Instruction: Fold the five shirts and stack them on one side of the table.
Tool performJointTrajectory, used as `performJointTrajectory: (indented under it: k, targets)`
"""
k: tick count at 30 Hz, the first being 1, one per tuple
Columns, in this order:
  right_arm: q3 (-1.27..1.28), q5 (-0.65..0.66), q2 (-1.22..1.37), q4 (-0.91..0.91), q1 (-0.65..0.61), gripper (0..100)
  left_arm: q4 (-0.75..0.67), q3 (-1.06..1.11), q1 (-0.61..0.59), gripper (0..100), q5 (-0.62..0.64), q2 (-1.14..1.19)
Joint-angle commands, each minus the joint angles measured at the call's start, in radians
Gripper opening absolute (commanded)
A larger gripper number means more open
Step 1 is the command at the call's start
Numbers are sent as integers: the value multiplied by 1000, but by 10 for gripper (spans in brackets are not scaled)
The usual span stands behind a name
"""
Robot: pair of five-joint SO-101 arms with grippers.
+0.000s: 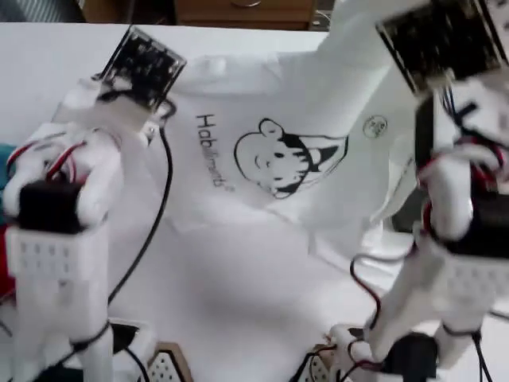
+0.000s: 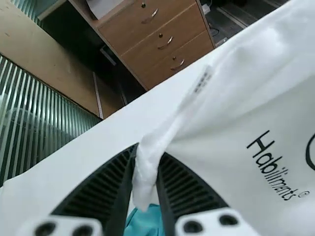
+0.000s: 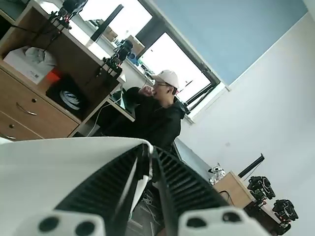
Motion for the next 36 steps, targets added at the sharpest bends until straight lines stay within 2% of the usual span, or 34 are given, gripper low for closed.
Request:
performJointTrajectory:
  k: [1, 7, 12, 18, 25, 31, 36]
  targets:
    - [-6, 6, 74, -51, -4, 21, -32, -102, -44, 20, -2, 100]
    - [-5, 6, 170, -105, -4, 21, 6, -275, -71, 20, 0, 253]
    - [2, 8, 265, -117, -5, 20, 38, -326, -54, 20, 0, 371]
    - [2, 5, 344, 47, -36, 20, 110, -326, -14, 21, -23, 511]
    - [2, 8, 372, 136, -81, 20, 133, -328, -11, 21, -57, 560]
    - [2, 8, 377, 348, -90, 21, 256, -320, -8, 21, -141, 566]
    - [3, 8, 378, 529, -88, 21, 359, -325, -8, 21, -143, 562]
